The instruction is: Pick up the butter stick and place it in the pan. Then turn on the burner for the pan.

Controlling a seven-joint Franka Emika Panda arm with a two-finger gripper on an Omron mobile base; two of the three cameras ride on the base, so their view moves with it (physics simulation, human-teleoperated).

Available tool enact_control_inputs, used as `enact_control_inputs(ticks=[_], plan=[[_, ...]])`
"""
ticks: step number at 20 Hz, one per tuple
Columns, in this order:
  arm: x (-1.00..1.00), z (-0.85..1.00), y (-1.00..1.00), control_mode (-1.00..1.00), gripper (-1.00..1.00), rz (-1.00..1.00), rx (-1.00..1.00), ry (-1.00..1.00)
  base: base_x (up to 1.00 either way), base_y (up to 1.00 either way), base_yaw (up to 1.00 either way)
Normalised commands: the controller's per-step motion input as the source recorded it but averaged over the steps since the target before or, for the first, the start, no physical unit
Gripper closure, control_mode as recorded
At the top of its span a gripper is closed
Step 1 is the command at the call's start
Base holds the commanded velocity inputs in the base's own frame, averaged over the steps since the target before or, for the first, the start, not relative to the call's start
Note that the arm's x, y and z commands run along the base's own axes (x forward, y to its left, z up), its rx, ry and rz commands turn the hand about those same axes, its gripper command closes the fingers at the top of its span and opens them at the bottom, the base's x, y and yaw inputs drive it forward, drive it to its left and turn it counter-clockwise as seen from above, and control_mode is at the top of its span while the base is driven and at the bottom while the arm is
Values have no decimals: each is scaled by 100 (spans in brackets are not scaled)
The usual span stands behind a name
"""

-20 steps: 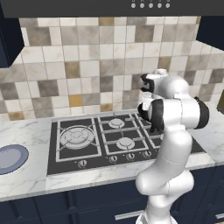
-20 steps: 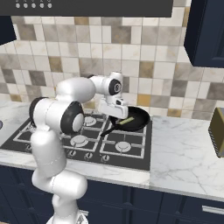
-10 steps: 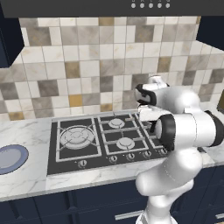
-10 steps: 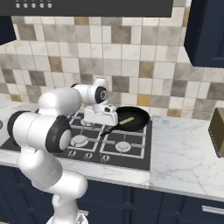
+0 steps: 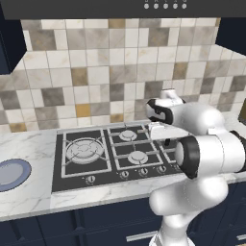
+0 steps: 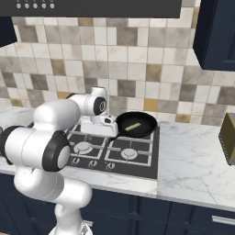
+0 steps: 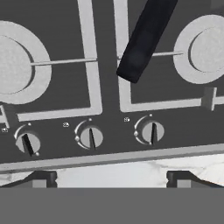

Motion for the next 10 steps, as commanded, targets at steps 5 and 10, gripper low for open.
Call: enact_control_inputs(ticks=[5,10], plan=[[-9,-5,10,-100,-100,3,11,-3,0,0,0],[-9,-8,1,-100,-100,2,0,-22,0,0,0]])
